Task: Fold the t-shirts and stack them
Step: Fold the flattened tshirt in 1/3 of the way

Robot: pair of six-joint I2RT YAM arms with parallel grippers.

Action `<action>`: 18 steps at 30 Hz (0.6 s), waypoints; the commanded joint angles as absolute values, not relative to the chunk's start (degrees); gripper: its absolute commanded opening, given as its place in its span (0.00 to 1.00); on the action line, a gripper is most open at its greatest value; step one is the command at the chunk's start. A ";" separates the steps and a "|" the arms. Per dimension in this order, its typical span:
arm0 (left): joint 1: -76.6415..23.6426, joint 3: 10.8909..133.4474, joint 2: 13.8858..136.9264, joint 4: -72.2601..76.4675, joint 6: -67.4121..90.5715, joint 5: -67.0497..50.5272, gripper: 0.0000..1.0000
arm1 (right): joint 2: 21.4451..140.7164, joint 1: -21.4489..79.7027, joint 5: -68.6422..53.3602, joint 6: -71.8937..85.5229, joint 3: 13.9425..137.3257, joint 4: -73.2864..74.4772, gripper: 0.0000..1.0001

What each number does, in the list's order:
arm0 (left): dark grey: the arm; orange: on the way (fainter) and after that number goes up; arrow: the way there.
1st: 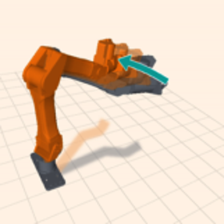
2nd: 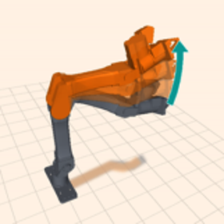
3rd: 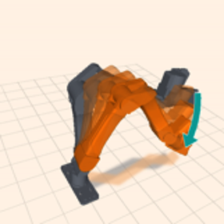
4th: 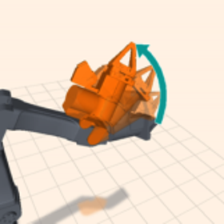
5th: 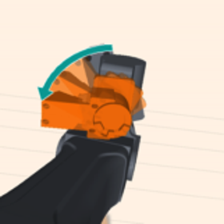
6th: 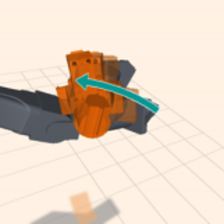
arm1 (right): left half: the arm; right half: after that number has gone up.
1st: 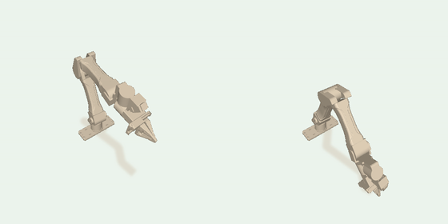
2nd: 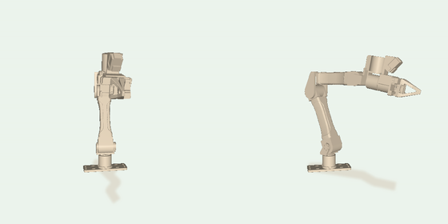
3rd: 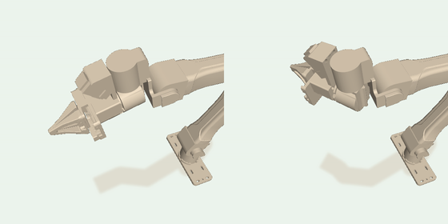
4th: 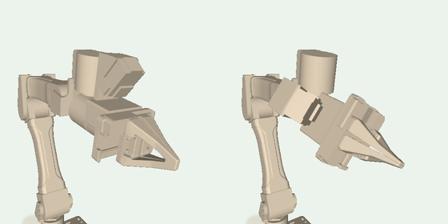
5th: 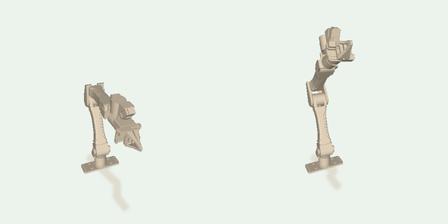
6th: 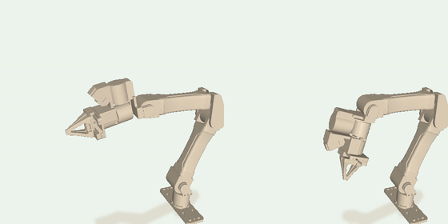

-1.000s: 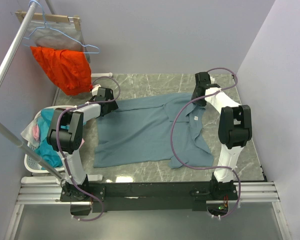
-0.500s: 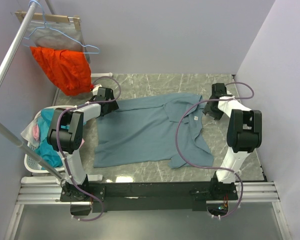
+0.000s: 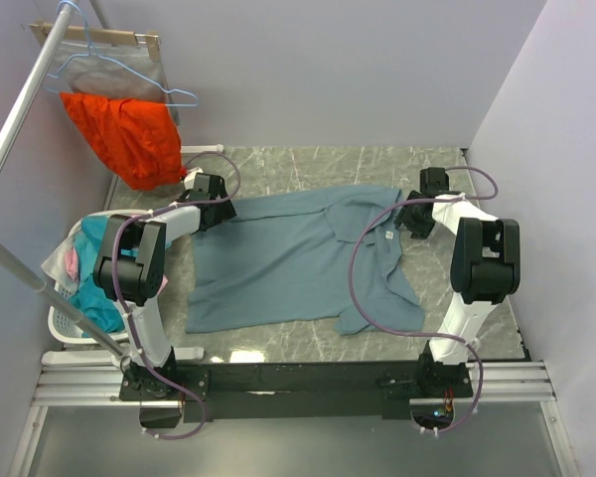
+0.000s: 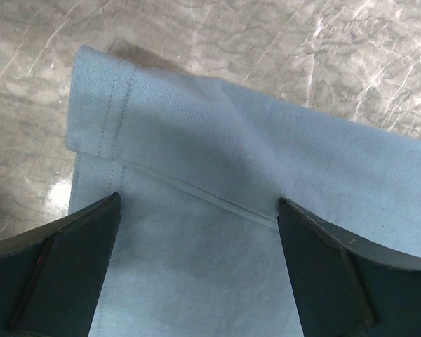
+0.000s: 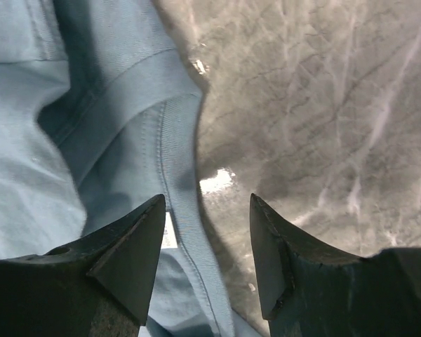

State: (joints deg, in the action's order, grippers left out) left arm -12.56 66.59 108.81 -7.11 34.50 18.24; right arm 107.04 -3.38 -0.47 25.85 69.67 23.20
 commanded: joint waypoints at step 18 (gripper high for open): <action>-12.39 70.40 110.48 -8.96 32.96 18.72 0.98 | 119.53 2.20 23.97 22.50 88.85 41.03 0.55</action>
State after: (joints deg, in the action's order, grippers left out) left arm -12.56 67.90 109.67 -8.23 34.09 18.26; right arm 117.10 2.59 12.86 22.41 84.09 34.35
